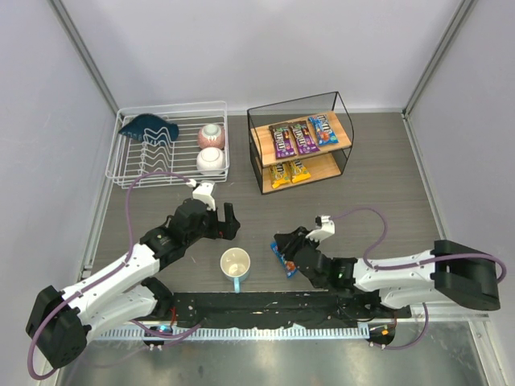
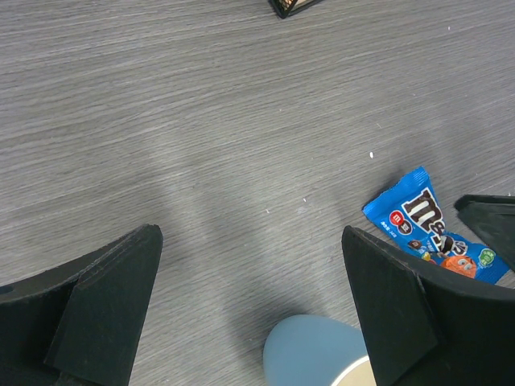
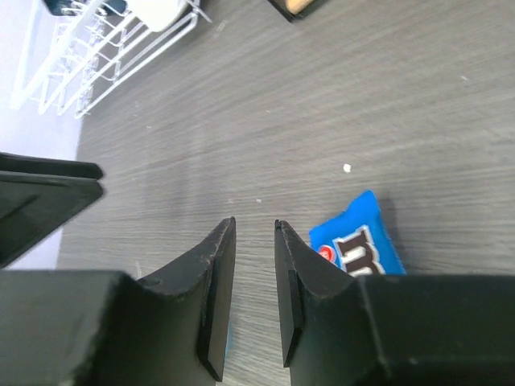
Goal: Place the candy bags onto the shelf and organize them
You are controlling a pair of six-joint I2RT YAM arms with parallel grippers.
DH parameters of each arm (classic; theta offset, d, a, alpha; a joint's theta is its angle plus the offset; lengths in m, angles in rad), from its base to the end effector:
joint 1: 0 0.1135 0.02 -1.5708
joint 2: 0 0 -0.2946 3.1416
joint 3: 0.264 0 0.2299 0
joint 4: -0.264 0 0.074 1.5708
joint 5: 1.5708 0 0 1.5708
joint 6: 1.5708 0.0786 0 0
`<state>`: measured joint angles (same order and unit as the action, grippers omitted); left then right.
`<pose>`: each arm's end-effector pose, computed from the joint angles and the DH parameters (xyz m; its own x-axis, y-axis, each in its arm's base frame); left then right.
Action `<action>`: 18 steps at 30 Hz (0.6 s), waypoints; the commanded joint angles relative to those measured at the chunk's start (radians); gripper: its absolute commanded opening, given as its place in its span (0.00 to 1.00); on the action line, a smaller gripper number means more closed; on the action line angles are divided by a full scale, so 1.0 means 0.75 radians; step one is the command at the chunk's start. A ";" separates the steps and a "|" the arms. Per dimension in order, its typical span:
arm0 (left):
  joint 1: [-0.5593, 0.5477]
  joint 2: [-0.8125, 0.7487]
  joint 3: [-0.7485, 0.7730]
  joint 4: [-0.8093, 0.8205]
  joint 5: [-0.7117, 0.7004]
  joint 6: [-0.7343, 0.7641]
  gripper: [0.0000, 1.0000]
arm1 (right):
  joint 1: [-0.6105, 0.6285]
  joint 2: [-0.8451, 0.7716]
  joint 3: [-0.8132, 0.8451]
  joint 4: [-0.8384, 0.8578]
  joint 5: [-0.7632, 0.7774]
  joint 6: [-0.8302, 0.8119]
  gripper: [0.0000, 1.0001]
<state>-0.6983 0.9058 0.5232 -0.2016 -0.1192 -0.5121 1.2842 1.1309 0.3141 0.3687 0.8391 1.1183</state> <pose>0.1541 -0.1171 0.2343 -0.6438 -0.0948 -0.7593 0.2832 0.8923 -0.3516 0.1138 0.1794 0.2045 -0.4594 0.5667 -0.6840 -0.0872 0.7376 0.6696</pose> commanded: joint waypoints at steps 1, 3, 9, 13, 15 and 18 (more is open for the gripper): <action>-0.006 -0.017 0.016 0.027 0.010 0.020 1.00 | 0.022 0.128 -0.077 0.275 0.143 0.143 0.32; -0.006 -0.019 0.014 0.025 0.008 0.020 1.00 | 0.040 0.163 -0.077 0.286 0.151 0.166 0.32; -0.006 -0.005 0.010 0.034 0.008 0.022 1.00 | 0.053 0.233 -0.122 0.329 0.170 0.235 0.32; -0.006 0.007 0.010 0.036 0.008 0.024 1.00 | 0.053 0.243 -0.165 0.300 0.172 0.292 0.32; -0.006 0.009 0.010 0.036 0.008 0.022 1.00 | 0.053 0.247 -0.177 0.286 0.168 0.323 0.32; -0.006 0.013 0.010 0.040 0.006 0.024 1.00 | 0.053 0.257 -0.204 0.259 0.151 0.352 0.32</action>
<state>-0.6983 0.9119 0.5232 -0.2012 -0.1192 -0.5121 1.3197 1.3098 0.1844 0.5602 0.9035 1.3182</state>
